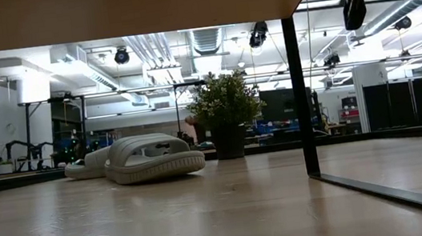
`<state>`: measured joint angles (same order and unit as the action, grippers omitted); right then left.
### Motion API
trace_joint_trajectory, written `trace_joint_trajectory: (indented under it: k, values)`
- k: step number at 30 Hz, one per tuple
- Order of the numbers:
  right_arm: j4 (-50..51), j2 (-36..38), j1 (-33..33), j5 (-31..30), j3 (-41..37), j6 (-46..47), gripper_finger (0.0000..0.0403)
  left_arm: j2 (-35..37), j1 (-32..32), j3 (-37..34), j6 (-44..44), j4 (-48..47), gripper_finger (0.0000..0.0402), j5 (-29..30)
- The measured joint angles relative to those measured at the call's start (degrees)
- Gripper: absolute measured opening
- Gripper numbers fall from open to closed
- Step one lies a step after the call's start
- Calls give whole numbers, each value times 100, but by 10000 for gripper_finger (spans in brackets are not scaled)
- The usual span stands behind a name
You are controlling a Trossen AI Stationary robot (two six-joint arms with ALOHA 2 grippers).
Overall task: Pick and place slides into the shelf
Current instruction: Put the top gray slipper on the shelf
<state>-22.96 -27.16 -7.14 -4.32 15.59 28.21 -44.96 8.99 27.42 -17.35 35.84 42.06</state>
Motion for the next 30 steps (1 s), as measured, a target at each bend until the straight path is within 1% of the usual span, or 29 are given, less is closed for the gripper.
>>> trace_joint_trajectory:
  k: [2,3,6,10,12,14,16,19,27,30]
  values:
    - [-1,0,0,0,0,30,9,-74,2,477,284,-461,221,-362]
    - [-1,0,0,0,0,30,9,-135,1,763,282,-925,221,-433]
    - [0,0,0,0,0,32,9,-473,-15,1750,34,-2947,221,-453]
    - [0,0,0,0,0,80,9,-1108,-224,3153,-988,-5826,221,-398]
    - [0,0,0,0,0,136,9,-1346,-383,3684,-1559,-6904,221,-341]
    - [0,0,0,0,2,139,9,-1460,-585,4013,-2022,-7573,221,-285]
    - [0,0,0,0,2,139,9,-1488,-785,4150,-2241,-7895,221,-287]
    - [0,0,0,0,2,139,9,-1427,-1155,4067,-2337,-8011,221,-497]
    - [0,-2,0,24,2,139,9,-1121,-2423,3294,-2984,-8139,221,-1722]
    - [0,-2,0,24,2,142,9,-1061,-2864,2954,-3195,-8167,221,-2445]
